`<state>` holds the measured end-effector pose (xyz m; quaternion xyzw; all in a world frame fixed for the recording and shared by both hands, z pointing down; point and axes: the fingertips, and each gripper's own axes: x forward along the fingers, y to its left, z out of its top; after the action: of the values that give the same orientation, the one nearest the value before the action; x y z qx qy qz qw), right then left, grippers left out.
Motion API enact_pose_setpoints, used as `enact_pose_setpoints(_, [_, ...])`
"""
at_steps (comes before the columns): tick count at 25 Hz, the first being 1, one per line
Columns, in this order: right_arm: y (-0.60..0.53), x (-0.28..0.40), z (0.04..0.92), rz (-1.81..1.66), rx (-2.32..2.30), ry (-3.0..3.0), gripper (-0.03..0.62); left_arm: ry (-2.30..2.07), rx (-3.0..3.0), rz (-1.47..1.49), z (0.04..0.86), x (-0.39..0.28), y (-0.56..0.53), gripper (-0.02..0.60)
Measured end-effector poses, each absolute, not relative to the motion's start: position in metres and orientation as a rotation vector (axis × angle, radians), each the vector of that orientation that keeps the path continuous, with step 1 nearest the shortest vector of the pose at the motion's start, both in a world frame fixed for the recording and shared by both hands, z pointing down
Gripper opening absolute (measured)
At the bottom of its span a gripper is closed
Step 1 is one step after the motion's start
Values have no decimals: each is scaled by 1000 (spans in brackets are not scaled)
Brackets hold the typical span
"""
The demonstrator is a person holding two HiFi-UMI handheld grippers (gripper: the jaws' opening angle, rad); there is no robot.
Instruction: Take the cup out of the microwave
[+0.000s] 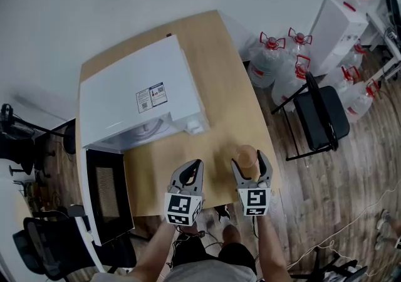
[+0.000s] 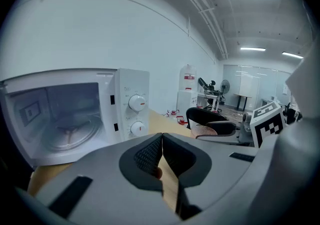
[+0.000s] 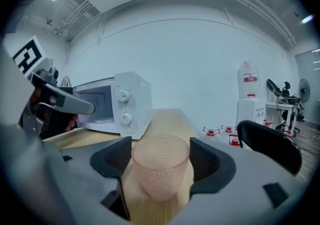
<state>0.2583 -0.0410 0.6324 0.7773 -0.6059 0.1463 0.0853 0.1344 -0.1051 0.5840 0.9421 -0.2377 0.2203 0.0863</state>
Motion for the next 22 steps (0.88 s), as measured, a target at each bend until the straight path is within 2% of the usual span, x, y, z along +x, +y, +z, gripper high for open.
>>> enact_pose_setpoints(11, [-55, 251, 556, 293, 2347, -1880, 351, -784, 2871, 539, 522, 120, -115, 23])
enact_pose_setpoints(22, [-96, 202, 472, 185, 2242, -2110, 350, -1017, 2886, 371, 448, 67, -145, 23])
